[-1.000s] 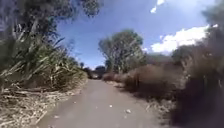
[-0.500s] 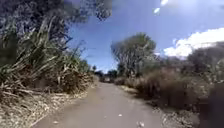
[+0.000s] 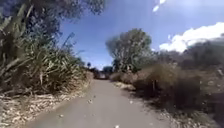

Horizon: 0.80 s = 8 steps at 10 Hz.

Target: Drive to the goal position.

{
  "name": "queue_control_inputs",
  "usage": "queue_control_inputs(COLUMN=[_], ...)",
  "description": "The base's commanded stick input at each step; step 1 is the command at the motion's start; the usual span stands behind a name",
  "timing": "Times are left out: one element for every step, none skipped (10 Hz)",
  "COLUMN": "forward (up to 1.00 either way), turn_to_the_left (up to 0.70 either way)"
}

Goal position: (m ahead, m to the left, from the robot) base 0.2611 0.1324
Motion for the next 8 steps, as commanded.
queue_control_inputs(forward=[1.0,1.0,1.0,1.0,1.0,1.0,1.0,1.0], turn_to_the_left=[0.0,0.0,0.0,0.0,0.0,0.07,0.14,0.21])
